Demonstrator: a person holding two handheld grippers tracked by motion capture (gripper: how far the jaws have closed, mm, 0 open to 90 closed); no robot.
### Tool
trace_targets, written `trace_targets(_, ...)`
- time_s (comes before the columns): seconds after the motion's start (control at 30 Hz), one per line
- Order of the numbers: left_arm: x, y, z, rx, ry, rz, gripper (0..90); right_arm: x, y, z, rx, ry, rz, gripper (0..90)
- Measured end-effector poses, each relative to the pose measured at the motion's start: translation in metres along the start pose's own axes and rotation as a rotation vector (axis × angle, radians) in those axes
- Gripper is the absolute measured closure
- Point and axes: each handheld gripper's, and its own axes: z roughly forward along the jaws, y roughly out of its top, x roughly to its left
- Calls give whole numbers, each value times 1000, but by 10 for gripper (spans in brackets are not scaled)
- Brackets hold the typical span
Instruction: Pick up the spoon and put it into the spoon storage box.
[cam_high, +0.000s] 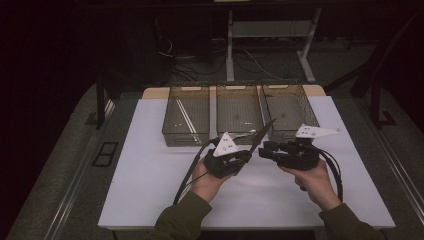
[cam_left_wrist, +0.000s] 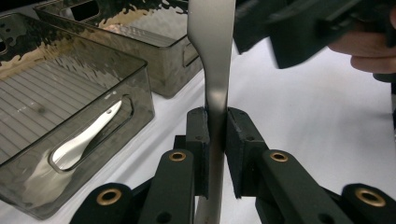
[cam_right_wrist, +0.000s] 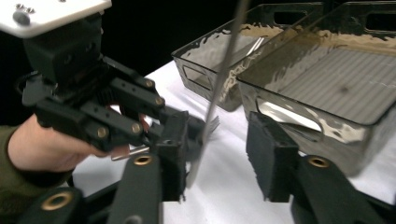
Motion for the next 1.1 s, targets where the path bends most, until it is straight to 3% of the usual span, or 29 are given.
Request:
trace_targets(0.43, -6, 0, 5, -5, 1, 8, 792, -1, 4, 11, -12, 18, 22, 824)
trace_targets(0.47, -6, 0, 5, -4, -5, 7, 794, -2, 4, 11, -8, 23, 24, 876)
trace_targets(0.87, -3, -1, 4, -39, -56, -15, 783, 0, 4, 7, -14, 32, 4, 889)
trace_targets(1.1, 4, -6, -8, -37, -85, -5, 604, -4, 6, -2, -14, -10, -2, 889)
